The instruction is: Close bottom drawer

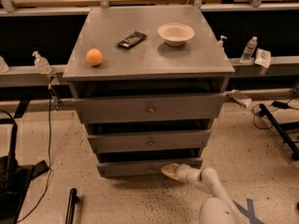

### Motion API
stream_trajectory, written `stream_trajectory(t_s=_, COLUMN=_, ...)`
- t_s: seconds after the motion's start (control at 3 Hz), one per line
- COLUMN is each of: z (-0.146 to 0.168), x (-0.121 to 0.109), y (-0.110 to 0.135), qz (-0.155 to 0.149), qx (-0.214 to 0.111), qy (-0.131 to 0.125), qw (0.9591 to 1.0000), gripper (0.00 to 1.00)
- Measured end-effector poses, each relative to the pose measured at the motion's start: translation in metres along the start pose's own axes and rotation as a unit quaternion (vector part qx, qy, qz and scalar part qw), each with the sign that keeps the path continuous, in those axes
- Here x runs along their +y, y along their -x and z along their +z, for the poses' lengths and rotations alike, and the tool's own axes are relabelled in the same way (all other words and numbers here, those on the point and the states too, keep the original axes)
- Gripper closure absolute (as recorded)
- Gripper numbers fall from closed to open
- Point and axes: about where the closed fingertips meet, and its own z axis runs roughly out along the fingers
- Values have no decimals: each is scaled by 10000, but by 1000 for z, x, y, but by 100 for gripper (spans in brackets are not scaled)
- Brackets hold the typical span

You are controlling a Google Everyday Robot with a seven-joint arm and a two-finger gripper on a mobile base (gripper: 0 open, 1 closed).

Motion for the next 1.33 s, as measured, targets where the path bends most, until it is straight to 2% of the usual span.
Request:
stream_trajectory(t_s=1.0, z=0, x=-9, y=1, qz=22, qx=19, qy=-69, qw=10000, gripper=100)
stream_trajectory(t_s=1.33, z=0, x=-19, y=0, qz=67, qx=56, qy=-133, qw=9999, gripper=100)
